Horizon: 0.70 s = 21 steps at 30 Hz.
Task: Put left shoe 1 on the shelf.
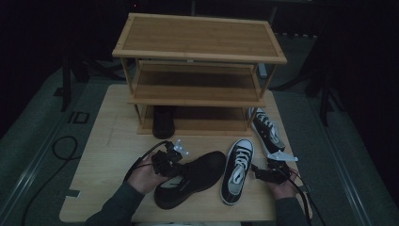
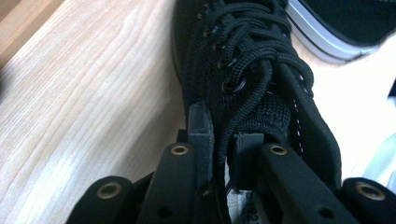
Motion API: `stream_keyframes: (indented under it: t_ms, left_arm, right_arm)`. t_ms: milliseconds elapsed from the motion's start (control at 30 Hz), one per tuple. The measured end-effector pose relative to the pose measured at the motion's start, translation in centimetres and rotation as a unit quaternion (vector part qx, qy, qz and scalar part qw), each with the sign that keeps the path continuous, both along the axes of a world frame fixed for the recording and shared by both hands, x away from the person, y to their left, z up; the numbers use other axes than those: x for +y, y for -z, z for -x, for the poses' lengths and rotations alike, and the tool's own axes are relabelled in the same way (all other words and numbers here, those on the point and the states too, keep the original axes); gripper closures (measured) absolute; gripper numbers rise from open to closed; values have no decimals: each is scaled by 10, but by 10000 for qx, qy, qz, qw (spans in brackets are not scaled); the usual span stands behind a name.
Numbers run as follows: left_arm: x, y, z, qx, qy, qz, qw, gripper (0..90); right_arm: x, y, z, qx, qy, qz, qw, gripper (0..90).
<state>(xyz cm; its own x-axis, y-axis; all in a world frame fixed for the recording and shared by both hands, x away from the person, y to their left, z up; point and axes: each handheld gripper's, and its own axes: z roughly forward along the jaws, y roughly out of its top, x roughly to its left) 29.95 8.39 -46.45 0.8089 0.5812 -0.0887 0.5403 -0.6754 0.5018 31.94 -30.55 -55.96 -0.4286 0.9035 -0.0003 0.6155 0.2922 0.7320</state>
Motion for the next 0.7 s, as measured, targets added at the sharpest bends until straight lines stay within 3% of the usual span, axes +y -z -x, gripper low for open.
stream_keyframes:
  t_ms: [433, 700]
  left_arm:
    - [10, -4, -14, -106, -504, 180, 9985, 840]
    - [14, -5, -36, -126, -830, 230, 9962, 844]
  right_arm:
    - [0, 0, 0, 0, 1, -1, 10000, 216]
    - [0, 0, 0, 1, 6, -6, 10000, 216]
